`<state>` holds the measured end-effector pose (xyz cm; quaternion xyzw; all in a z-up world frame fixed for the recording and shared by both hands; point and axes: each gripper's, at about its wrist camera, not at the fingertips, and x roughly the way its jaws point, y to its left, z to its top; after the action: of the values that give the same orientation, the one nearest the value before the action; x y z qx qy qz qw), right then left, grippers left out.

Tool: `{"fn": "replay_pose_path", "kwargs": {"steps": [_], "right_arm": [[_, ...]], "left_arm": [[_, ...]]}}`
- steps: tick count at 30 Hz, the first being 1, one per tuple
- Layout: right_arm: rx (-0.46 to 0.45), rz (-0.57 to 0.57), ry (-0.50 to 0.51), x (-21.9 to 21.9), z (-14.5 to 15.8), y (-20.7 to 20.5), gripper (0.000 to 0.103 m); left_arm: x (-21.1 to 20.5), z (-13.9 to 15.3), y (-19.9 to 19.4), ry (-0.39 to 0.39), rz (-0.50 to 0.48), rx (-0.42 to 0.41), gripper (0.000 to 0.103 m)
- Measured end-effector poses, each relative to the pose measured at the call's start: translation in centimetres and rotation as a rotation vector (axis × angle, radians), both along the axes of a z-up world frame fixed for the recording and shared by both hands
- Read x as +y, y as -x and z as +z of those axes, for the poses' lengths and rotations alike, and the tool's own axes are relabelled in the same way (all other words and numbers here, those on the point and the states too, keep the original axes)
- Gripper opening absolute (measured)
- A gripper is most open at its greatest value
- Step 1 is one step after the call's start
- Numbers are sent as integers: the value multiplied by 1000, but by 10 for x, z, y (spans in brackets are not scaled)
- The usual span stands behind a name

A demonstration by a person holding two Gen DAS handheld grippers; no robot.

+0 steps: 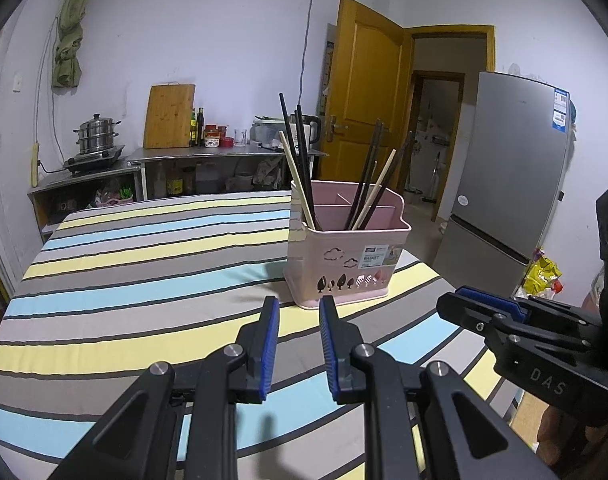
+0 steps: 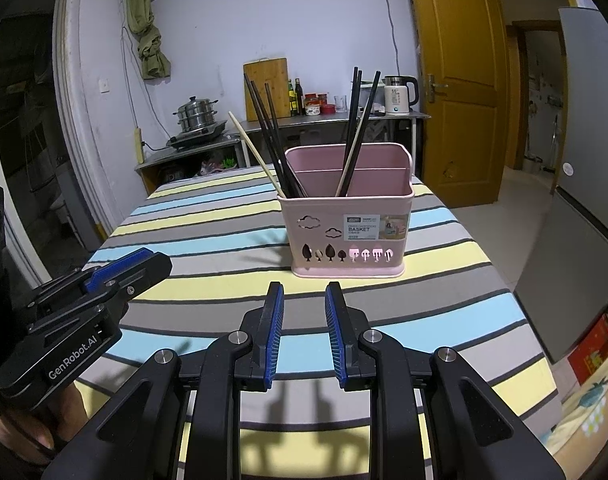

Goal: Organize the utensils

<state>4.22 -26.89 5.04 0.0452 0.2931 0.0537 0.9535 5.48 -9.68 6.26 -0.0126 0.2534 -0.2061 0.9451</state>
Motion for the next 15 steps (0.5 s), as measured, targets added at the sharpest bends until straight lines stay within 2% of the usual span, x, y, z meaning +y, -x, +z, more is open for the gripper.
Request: {"fn": "replay_pose_path", "kwargs": {"steps": [15], "right_arm": [[1, 1, -1, 0, 0, 0, 22]], "left_arm": [[-1, -1, 2, -1, -2, -3, 20]]}}
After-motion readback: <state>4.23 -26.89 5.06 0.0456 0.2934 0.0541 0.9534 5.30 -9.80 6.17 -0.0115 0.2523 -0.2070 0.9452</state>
